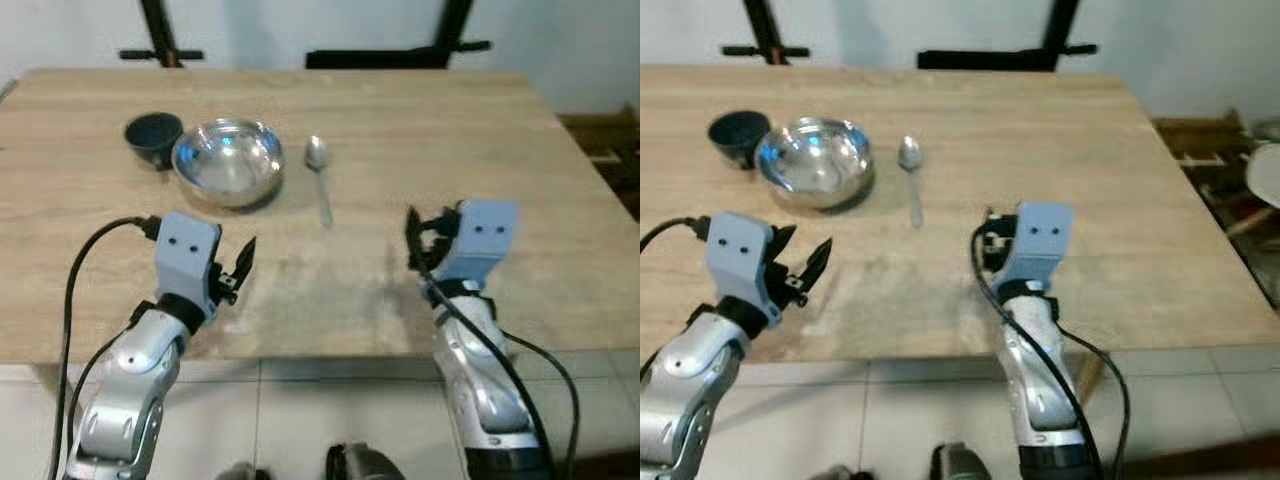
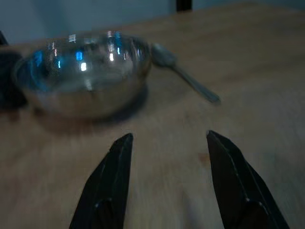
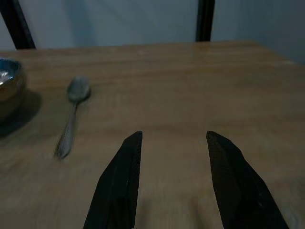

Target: Setting the table

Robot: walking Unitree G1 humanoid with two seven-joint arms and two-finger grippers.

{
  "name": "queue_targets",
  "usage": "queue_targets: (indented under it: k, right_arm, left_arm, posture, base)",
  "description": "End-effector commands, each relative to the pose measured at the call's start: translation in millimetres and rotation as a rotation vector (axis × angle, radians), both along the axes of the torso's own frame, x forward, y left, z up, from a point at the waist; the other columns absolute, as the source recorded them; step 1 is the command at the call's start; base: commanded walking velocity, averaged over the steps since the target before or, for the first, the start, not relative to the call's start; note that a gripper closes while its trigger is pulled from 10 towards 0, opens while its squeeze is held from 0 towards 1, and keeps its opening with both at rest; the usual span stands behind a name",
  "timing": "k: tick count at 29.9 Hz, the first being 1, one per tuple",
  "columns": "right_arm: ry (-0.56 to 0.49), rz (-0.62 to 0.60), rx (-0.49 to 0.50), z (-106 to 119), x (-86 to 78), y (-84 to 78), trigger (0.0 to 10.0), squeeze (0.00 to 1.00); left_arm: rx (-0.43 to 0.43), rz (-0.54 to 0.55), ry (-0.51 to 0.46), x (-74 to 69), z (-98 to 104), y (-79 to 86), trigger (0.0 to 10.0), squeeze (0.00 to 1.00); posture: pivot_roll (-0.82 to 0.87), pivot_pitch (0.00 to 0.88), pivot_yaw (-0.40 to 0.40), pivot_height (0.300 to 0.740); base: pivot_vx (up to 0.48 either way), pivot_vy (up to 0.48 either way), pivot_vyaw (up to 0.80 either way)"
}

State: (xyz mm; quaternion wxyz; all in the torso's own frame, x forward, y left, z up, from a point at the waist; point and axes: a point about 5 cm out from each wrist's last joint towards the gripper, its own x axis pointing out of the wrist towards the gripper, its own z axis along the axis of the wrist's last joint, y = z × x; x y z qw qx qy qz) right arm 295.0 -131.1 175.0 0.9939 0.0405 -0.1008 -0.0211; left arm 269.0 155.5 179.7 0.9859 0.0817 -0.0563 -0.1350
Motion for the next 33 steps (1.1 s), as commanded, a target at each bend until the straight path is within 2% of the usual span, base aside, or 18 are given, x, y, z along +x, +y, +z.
queue_targets:
  k: [1,33]
  right_arm:
    - [0.017,0.011,-0.004,-3.6,-1.6,3.5,10.0,0.0]
    - [0.025,0.004,-0.004,-5.2,-2.7,3.1,10.0,0.0]
  left_arm:
    - [0.002,0.002,0.019,-1.8,-4.0,1.8,10.0,0.0]
    - [0.003,-0.01,0.022,-1.2,-3.8,-0.1,10.0,0.0]
  posture:
    - [-0.07,0.102,0.03,0.74]
    - [-0.08,0.11,0.041,0.74]
  base:
    - [-0.311,0.0,0.0]
    - [-0.31,0.0,0.0]
